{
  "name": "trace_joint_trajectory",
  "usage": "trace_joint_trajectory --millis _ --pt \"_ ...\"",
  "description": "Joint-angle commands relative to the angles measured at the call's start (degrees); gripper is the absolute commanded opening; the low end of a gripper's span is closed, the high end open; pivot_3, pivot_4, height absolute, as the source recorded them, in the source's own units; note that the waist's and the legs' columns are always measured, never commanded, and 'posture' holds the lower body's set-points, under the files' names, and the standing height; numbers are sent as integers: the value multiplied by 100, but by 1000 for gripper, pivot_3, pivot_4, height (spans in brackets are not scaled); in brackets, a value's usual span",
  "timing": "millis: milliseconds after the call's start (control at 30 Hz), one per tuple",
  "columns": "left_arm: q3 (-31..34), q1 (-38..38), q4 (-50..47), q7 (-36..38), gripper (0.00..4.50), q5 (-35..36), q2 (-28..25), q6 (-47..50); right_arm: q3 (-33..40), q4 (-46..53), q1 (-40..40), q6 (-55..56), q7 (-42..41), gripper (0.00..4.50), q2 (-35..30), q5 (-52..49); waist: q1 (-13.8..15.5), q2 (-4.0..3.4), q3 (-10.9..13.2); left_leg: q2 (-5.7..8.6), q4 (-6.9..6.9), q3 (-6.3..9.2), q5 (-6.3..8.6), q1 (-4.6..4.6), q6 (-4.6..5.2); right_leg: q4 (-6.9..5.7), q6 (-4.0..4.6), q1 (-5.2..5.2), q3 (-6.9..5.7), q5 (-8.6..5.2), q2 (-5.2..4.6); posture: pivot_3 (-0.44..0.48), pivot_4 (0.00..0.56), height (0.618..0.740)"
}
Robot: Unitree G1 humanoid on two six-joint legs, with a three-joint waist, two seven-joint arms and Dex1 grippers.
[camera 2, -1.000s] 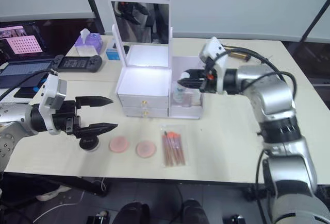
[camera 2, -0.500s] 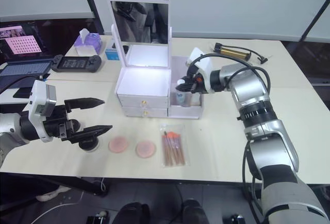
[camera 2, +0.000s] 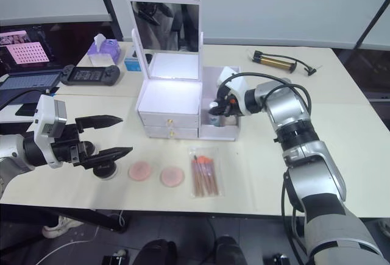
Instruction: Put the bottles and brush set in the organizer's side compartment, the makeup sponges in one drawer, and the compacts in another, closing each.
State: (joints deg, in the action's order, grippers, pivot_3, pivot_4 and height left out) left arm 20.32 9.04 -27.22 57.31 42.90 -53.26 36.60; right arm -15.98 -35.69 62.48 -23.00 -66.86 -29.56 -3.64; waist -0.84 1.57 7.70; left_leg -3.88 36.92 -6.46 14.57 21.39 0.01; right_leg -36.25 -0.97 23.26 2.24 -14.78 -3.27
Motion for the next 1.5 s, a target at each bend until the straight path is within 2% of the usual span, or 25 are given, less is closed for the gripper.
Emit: trace_joint_trajectory --millis 33,267,300,467,700,833,900,1033,1267,1500 --pt "27 107 -53 45 4500 51 -68 -84 284 129 144 5 -83 1900 -27 -138 -1 0 0 0 0 0 0 0 0 0 0 0 0 0 0 0 150 732" --pt "-99 327 113 74 4500 -18 -29 -187 799 519 200 -122 -187 4264 -196 -450 1 0 0 0 0 0 0 0 0 1 0 0 1 0 0 0 150 732" --pt "-89 331 158 71 4500 -26 -12 -207 916 585 197 -174 -175 4483 -235 -529 0 0 0 0 0 0 0 0 0 1 0 0 1 0 0 0 150 732" --pt "-17 401 581 -55 4500 -144 147 -417 1416 720 25 -201 -88 4483 -466 -851 7 0 0 0 -1 0 0 0 0 1 0 -1 0 0 -1 0 150 732" --pt "702 331 1896 -344 4500 -539 355 -1066 2329 280 -432 340 512 4483 -1069 -1005 9 0 0 1 -1 -1 0 0 0 5 0 -2 -2 0 -3 0 150 732" --pt "1133 -45 2882 -314 4500 -915 258 -1520 2772 -195 -889 1032 885 4483 -1464 -961 -5 0 0 1 -6 -4 0 -3 0 6 0 -3 0 0 -4 0 150 732" --pt "1177 -248 3333 -293 4500 -1206 167 -1796 3057 -314 -1122 1246 1118 4483 -1501 -1082 -24 -1 0 -1 -9 -4 0 -6 0 6 2 -3 0 -1 -4 0 150 732" --pt "1578 -316 3995 -489 4500 -1304 238 -2210 3573 -272 -1963 1472 1396 4483 -1472 -1322 -30 1 0 -8 -13 -7 0 -10 0 6 4 -5 -1 -2 -2 0 150 732" --pt "2004 -325 4318 -974 4500 -1238 491 -2400 3948 -301 -2878 1785 1860 4483 -1337 -1467 -16 -2 -2 -4 -13 -12 1 -15 -1 3 2 -10 1 -2 -13 0 150 732" --pt "1836 -124 4202 -802 4500 -1243 383 -2341 3911 -150 -2862 1857 1927 4483 -1313 -1547 -26 -2 -2 -5 -13 -13 1 -17 -1 2 2 -11 1 -2 -10 0 150 732"
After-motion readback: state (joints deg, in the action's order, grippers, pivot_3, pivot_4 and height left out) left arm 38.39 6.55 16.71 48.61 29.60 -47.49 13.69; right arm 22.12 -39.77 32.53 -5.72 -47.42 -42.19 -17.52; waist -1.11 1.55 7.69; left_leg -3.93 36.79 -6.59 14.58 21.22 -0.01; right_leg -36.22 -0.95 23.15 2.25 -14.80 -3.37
